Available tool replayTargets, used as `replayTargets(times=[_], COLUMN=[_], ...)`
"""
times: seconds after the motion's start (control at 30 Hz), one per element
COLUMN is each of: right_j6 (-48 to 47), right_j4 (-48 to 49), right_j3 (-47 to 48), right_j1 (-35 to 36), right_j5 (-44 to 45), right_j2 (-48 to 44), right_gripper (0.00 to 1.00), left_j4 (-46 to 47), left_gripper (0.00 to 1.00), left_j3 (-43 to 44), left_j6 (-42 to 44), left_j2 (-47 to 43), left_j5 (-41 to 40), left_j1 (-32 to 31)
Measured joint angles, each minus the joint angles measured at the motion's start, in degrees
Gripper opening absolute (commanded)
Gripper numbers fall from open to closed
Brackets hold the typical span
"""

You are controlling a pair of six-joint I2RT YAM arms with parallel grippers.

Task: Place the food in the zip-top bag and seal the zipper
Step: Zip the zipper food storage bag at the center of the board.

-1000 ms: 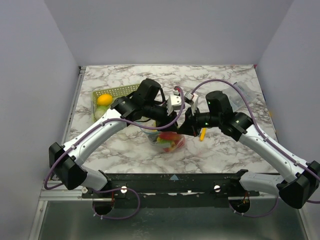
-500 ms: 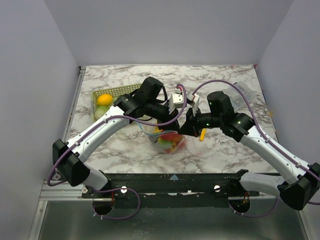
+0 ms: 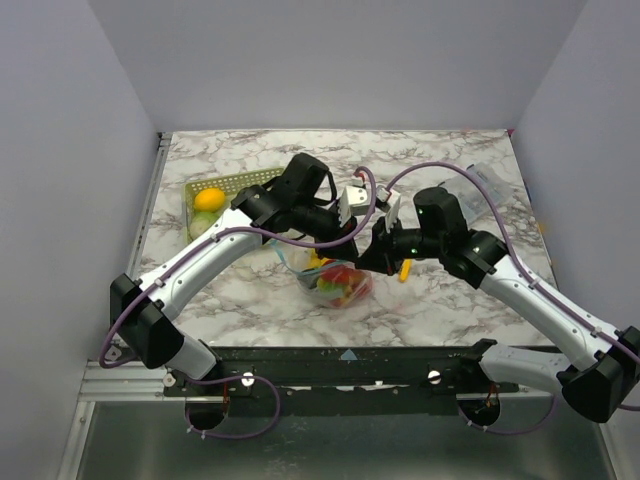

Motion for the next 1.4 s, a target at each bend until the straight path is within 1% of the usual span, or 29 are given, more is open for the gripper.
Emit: replayTargets(times=[0.23,0.33,0.43,0.7,1.03,1.2,1.4], right_j6=[6.1,9.0,11.2,15.0,14.4,15.0,16.0], right_j4=[2.8,5.4,5.8,6.1,6.0,5.7,5.6], right_j3=[-2.9,-5.4,-6.5,-6.5,-6.8,-8.2,-8.7], right_j1=[0.8,1.1,1.1,1.2,1.2,1.2,1.2], right_j5=[3.7,7.2,10.9,19.2,19.7,20.9,23.6], right_j2=[-0.8,-3.1,-6.1,-7.0,-9.3,-12.2,-13.0], right_gripper=[0.00,0.00,0.00,0.00,0.00,0.00,0.00], left_j4=[0.6,1.1,1.4,1.4,0.8,0.6,-0.1], left_gripper=[0.00,0.00,0.00,0.00,0.00,0.00,0.00], left_j3=[-2.3,-2.8,-2.8,-2.9,-3.4,-5.5,-7.9], left_j6=[-0.4,-0.6,-0.9,-1.1,-1.8,-2.0,-3.0], left_j2=[-0.8,-1.3,-1.7,-2.8,-4.7,-7.6,-10.7], left_j5=[-1.4,-2.4,-2.8,-6.0,-8.2,-9.8,-11.9], left_j1=[0.0,-0.1,-0.2,-0.2,-0.4,-0.5,-0.5])
